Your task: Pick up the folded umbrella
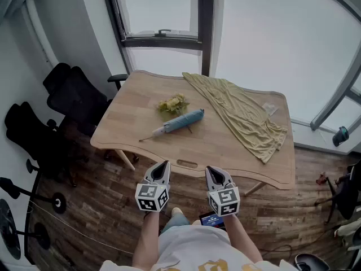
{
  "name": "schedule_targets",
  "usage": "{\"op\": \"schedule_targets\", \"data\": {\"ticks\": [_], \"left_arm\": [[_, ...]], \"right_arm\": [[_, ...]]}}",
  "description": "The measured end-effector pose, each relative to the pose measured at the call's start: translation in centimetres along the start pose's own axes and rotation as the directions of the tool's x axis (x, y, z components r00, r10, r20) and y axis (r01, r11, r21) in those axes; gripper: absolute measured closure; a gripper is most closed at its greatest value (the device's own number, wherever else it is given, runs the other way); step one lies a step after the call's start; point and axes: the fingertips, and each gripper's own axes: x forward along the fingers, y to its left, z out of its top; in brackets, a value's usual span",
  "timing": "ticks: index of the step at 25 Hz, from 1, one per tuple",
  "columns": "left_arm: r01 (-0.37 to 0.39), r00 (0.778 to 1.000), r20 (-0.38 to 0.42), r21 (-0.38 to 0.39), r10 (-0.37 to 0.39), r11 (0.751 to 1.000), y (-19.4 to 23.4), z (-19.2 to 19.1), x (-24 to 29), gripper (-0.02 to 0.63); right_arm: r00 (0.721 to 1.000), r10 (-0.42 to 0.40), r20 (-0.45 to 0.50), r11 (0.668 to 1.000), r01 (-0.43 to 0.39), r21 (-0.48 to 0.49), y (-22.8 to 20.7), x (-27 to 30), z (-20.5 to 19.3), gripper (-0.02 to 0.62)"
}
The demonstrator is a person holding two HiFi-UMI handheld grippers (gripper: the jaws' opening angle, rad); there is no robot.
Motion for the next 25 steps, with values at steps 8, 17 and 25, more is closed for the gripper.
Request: {"op": "schedule_targets", "data": {"ticks": [8,17,25], "left_arm": [[0.002,1.000,0.001,-0.008,-0.002,1.000,-0.3,-0.2,-1.0,0.586],[0.010,1.000,-0.002,-0.015,-0.010,1.000,-0.8,-0.4,-1.7,0.586],[0.036,0.999,0.027,-0.076,-0.034,0.996,0.1,-0.3,-1.0,0.586]], "right_arm": [[1.000,0.006,-0.004,1.000,-0.006,-0.003,0.7,-0.7,-0.1,0.584],[0.999,-0.029,0.014,0.998,0.029,0.058,-0.1,-1.7,-0.2,0.584],[1.000,-0.018,-0.009,0.998,0.018,0.056,0.3,-0.2,-1.1,0.584]]}}
